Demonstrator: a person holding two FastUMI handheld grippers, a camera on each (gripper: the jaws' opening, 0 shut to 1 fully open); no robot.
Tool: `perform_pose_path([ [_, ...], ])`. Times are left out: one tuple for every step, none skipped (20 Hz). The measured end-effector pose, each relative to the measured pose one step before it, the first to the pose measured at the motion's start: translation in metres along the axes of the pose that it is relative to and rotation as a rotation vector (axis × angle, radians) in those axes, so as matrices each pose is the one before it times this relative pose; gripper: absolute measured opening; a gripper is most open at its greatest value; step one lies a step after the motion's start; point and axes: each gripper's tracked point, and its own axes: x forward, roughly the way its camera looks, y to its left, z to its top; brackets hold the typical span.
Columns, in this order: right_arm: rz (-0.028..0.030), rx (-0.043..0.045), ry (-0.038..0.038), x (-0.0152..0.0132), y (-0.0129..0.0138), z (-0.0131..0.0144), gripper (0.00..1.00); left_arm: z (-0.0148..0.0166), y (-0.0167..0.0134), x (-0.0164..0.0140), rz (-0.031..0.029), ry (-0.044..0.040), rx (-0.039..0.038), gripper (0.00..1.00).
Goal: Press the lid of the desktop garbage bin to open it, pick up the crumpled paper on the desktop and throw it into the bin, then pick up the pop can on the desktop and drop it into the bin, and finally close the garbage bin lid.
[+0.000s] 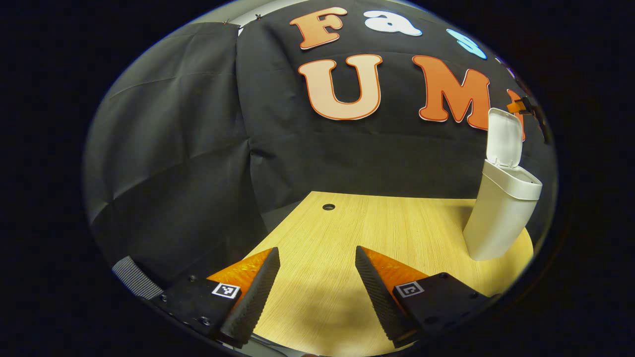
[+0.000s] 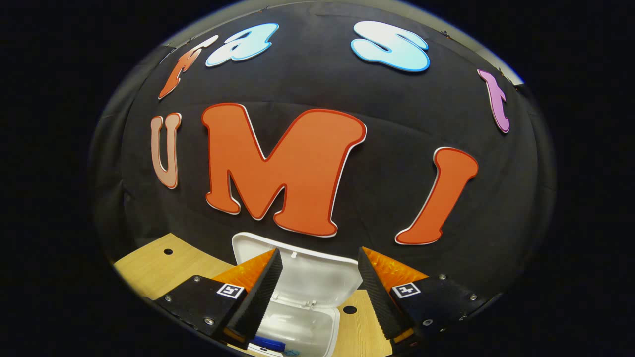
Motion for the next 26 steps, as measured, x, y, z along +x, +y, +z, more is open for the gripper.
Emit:
perform_pose_path([
  [0.00400, 0.00063, 0.00031, 0.00465, 0.00082, 0.00467, 0.93, -0.00091, 0.00251, 0.00027, 0.00504, 0.00593, -0.00177, 0.97],
  [-0.00726, -0.00017, 0.00949, 0.00610, -0.00179, 0.00048, 0.92, -0.00319, 0.00202, -0.00149, -0.00105, 0.00842, -0.00300, 0.98],
  [-0.01563, 0.00446, 0.01194, 0.00562, -0.00414, 0.00106, 0.93, -0.00101, 0.00332, -0.00190, 0.00567, 0.00182, -0.00015, 0.98],
  [0.00014, 0.01306, 0.01474, 0.00474, 0.00014, 0.00008, 0.92, -0.00129, 0.00242, -0.00205, 0.00411, -0.00141, 0.00020, 0.98],
  [0.00824, 0.01675, 0.02024, 0.00391, 0.00260, -0.00166, 0.92, -0.00105, 0.00063, -0.00117, 0.00593, 0.00144, -0.00020, 0.98],
  [0.01021, 0.01305, 0.01580, 0.00482, 0.00320, -0.00139, 0.92, -0.00133, 0.00160, 0.00038, 0.00892, 0.00238, -0.00192, 0.98],
  [0.00108, 0.00756, 0.01389, 0.00508, 0.00182, -0.00210, 0.92, -0.00086, 0.00148, -0.00074, 0.00722, 0.00422, -0.00424, 0.98],
  [0.00104, 0.00648, 0.01260, 0.00542, 0.00269, -0.00314, 0.92, -0.00117, 0.00255, -0.00239, 0.01040, 0.00162, -0.00498, 0.98],
  [0.00371, 0.01076, 0.01370, 0.00263, 0.00304, -0.00260, 0.92, -0.00035, 0.00164, -0.00069, 0.00833, -0.00054, -0.00556, 0.98],
  [0.00509, 0.01254, -0.00444, 0.00348, 0.00377, 0.00082, 0.92, -0.00266, 0.00258, -0.00202, 0.00820, -0.00213, -0.00475, 0.98],
  [0.00048, 0.00330, 0.00445, 0.00128, 0.00109, -0.00034, 0.92, -0.00131, 0.00213, 0.00019, 0.00767, -0.00050, -0.00361, 0.98],
  [-0.00257, 0.00312, 0.00148, 0.00049, 0.00203, 0.00053, 0.92, -0.00235, 0.00194, -0.00021, 0.00617, 0.00239, -0.00272, 0.98],
  [-0.00126, 0.00267, 0.00492, -0.00027, 0.00186, -0.00055, 0.92, 0.00118, 0.00206, 0.00007, 0.00618, 0.00047, -0.00243, 0.98],
  [-0.00193, 0.00441, 0.00474, -0.00108, -0.00014, -0.00100, 0.92, 0.00183, 0.00115, -0.00107, 0.00265, -0.00070, -0.00276, 0.98],
  [-0.00100, 0.00626, 0.00320, -0.00114, 0.00053, -0.00112, 0.92, 0.00046, -0.00078, -0.00024, 0.00068, -0.00002, -0.00136, 0.98],
  [-0.00058, 0.00758, 0.00207, -0.00231, 0.00015, -0.00193, 0.92, -0.00054, 0.00016, 0.00005, -0.00103, -0.00231, 0.00011, 0.98],
  [0.00216, 0.00987, 0.00231, -0.00256, 0.00020, -0.00178, 0.92, 0.00076, -0.00072, 0.00067, -0.00348, -0.00084, 0.00125, 0.97],
  [0.00288, 0.01077, 0.00194, -0.00372, 0.00065, -0.00217, 0.92, -0.00071, 0.00008, 0.00021, -0.00440, -0.00063, 0.00259, 0.97],
  [0.00366, 0.01064, 0.00021, -0.00328, 0.00061, -0.00172, 0.92, 0.00065, -0.00042, 0.00034, -0.00636, -0.00132, 0.00349, 0.97],
  [0.00449, 0.00903, 0.00239, -0.00420, -0.00006, -0.00339, 0.92, 0.00088, -0.00040, -0.00032, -0.00592, -0.00297, 0.00416, 0.97],
  [0.00379, 0.00635, 0.00506, -0.00370, 0.00103, -0.00255, 0.92, 0.00102, -0.00100, 0.00081, -0.00787, -0.00227, 0.00320, 0.97],
  [0.00360, 0.00238, 0.00401, -0.00419, 0.00110, -0.00331, 0.92, 0.00015, -0.00104, 0.00027, -0.00833, -0.00117, 0.00404, 0.97],
  [0.00153, -0.00181, 0.00341, -0.00261, 0.00055, -0.00305, 0.92, 0.00103, -0.00125, 0.00052, -0.00690, -0.00084, 0.00410, 0.97],
  [0.00208, -0.00427, 0.00232, -0.00443, 0.00073, -0.00201, 0.92, 0.00042, -0.00116, 0.00070, -0.00832, -0.00076, 0.00338, 0.97],
  [-0.00137, -0.00358, 0.00223, -0.00282, -0.00021, -0.00139, 0.92, 0.00095, -0.00092, 0.00101, -0.00694, -0.00260, 0.00220, 0.98],
  [-0.00029, -0.00866, 0.01647, -0.00147, 0.00119, -0.00803, 0.92, 0.00065, -0.00145, 0.00094, -0.00719, -0.00113, 0.00258, 0.98],
])
